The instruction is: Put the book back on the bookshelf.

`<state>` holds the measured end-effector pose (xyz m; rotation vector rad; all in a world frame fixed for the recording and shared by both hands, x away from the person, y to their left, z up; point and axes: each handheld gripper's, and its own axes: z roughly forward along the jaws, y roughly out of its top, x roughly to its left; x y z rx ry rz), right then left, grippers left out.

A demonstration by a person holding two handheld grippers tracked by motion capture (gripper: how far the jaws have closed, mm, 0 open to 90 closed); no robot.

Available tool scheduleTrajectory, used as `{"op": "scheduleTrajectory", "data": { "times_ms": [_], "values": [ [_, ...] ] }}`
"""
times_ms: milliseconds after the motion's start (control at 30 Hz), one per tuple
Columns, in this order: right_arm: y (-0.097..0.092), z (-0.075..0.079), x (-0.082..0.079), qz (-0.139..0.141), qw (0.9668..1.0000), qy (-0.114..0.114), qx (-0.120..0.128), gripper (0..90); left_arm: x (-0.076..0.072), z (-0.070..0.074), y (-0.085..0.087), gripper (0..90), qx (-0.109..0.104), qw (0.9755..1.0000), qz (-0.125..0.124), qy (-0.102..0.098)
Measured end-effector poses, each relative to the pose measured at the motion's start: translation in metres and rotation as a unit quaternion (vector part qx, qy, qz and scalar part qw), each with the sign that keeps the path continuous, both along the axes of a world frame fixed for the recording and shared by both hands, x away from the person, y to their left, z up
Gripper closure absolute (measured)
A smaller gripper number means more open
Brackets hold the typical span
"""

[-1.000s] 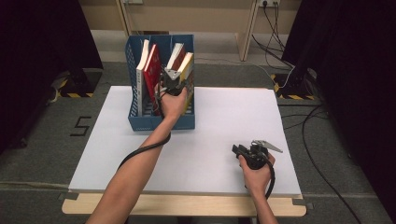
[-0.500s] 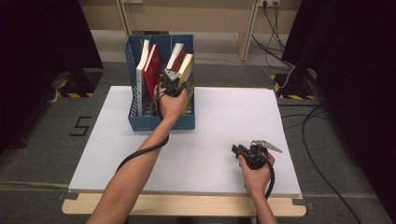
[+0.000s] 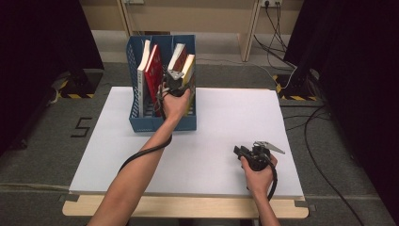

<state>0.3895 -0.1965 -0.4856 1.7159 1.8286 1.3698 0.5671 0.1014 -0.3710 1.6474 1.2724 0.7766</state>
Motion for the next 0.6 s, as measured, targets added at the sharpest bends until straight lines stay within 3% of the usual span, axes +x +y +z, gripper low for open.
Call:
{"op": "scheduleTrajectory", "data": {
  "times_ms": [267,600],
  "values": [
    [0.0008,-0.0013,0.0007,0.002,1.0,0.002,-0.002,65.6,0.0019,0.0032,-0.0016,75.1,0.016,0.9998,0.008,0.013],
    [0.0007,-0.0016,0.001,0.0,1.0,0.001,-0.002,66.0,0.0034,0.0021,0.0029,76.0,0.006,1.0,0.006,-0.004]
  ]
}}
